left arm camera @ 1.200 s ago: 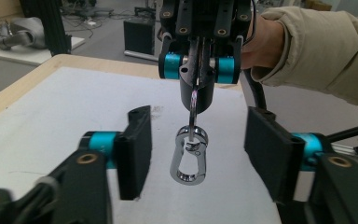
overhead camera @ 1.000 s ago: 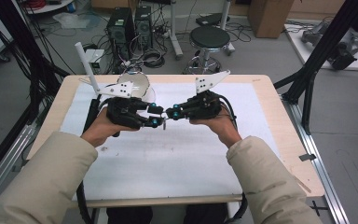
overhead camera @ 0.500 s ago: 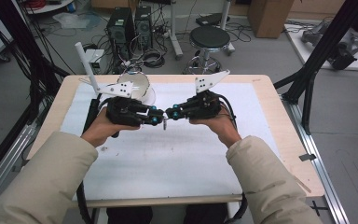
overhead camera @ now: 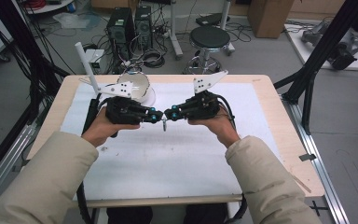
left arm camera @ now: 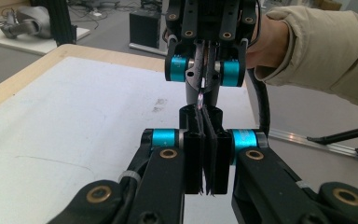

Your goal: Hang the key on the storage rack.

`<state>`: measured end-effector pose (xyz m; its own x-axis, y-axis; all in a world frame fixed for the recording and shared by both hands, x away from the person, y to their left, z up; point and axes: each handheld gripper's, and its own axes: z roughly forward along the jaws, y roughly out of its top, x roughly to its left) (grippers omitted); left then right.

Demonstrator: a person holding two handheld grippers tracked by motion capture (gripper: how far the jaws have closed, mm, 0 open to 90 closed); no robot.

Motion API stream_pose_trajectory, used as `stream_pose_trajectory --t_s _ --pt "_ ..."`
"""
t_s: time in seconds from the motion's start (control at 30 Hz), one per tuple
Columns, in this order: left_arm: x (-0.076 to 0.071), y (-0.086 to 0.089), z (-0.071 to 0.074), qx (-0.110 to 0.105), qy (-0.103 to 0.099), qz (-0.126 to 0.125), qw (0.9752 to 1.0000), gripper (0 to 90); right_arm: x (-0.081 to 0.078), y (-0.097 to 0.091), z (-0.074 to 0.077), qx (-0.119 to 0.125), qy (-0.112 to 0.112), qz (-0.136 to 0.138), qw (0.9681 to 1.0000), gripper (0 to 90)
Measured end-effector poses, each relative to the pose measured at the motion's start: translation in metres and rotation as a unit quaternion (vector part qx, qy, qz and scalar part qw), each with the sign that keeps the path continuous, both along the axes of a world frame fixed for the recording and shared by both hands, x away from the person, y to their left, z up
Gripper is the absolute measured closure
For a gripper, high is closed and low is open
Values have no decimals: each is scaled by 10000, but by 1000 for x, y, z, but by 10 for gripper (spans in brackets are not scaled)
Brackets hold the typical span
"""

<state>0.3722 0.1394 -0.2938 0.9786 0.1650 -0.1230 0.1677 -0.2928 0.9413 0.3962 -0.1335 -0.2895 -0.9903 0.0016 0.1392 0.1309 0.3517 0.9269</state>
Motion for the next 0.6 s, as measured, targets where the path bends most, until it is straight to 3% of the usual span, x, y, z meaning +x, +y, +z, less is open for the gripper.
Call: stream_pose_trajectory --t_s 0.37,0.47,0.53,0.6 --pt "0 2 0 -102 287 -86 9995 883 2 0 -1 74 107 156 9998 883" --pt "1 3 0 -128 367 -136 9992 885 3 0 -3 188 111 250 9994 865" --pt "0 3 0 -75 327 -88 9994 885 3 -1 -4 274 111 315 9991 811" --pt "1 4 0 -72 363 -91 9993 886 2 -1 -5 412 30 323 9986 637"
